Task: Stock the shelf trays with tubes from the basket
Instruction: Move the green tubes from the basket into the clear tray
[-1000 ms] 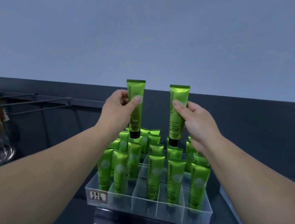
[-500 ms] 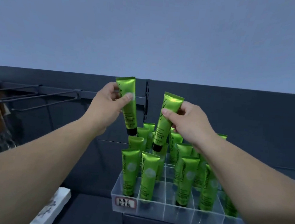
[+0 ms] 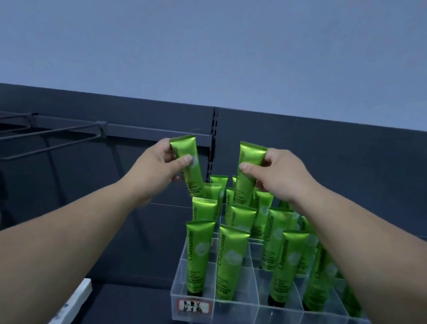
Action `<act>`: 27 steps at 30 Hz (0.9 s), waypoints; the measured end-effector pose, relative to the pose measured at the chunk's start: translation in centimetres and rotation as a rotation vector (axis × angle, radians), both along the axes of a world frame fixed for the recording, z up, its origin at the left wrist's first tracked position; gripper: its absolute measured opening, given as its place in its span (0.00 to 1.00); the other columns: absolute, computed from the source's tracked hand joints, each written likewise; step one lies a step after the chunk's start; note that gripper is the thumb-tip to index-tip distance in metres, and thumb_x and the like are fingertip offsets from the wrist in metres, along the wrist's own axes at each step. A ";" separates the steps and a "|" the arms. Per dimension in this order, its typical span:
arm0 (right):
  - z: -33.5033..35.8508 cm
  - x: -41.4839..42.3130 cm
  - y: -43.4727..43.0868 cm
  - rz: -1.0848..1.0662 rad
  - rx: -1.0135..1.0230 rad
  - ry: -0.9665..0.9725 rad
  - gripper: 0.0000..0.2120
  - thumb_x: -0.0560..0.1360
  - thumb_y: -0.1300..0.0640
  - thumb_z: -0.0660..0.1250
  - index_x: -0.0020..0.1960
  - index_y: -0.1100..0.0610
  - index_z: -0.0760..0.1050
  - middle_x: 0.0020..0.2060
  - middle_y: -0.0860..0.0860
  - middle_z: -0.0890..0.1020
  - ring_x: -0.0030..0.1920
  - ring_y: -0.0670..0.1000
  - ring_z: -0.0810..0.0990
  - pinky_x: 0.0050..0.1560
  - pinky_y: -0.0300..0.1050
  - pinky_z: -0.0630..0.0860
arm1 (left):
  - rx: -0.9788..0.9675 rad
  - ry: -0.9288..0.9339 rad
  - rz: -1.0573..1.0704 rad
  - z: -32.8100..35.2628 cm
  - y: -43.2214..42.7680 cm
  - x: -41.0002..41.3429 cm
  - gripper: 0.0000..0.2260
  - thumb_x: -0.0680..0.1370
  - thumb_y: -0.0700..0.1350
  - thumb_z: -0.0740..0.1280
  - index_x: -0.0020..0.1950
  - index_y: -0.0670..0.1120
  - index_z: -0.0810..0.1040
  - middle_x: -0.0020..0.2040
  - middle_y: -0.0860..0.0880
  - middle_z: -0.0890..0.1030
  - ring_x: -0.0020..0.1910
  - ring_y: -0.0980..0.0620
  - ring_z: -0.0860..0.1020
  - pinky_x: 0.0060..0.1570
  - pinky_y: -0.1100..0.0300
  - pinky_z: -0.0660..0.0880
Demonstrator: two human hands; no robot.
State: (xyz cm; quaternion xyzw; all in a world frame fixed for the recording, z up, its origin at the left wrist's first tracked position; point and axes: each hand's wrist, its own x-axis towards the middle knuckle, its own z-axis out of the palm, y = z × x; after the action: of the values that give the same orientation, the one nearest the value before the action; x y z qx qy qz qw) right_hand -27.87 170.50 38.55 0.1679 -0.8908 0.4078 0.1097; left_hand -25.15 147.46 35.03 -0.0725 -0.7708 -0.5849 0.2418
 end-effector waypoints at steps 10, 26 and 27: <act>-1.0 -0.8 0.1 0.055 0.067 -0.205 0.15 0.72 0.52 0.74 0.49 0.63 0.78 0.39 0.55 0.85 0.36 0.51 0.82 0.40 0.44 0.80 | -0.033 -0.191 -0.184 -2.8 0.2 -0.5 0.04 0.79 0.39 0.64 0.53 0.45 0.77 0.46 0.48 0.85 0.47 0.49 0.83 0.45 0.58 0.79; -0.7 -0.5 -0.1 0.128 0.052 -0.165 0.11 0.73 0.52 0.73 0.48 0.58 0.79 0.37 0.48 0.85 0.34 0.46 0.82 0.30 0.35 0.73 | -0.007 -0.091 -0.167 -2.2 0.7 -0.7 0.05 0.79 0.39 0.64 0.52 0.46 0.77 0.41 0.54 0.84 0.40 0.59 0.82 0.41 0.63 0.78; -0.8 -0.4 -0.3 0.142 0.078 -0.168 0.09 0.73 0.52 0.73 0.48 0.57 0.79 0.36 0.47 0.84 0.34 0.46 0.82 0.30 0.34 0.73 | -0.029 -0.111 -0.173 -2.4 0.8 -0.8 0.04 0.79 0.40 0.64 0.52 0.46 0.77 0.41 0.54 0.84 0.40 0.59 0.82 0.41 0.63 0.78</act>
State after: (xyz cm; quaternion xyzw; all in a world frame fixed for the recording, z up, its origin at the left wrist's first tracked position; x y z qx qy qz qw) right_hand -28.25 170.16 37.72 0.2001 -0.8978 0.3924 -0.0012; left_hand -25.95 148.23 32.66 -0.1097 -0.7823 -0.5954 0.1466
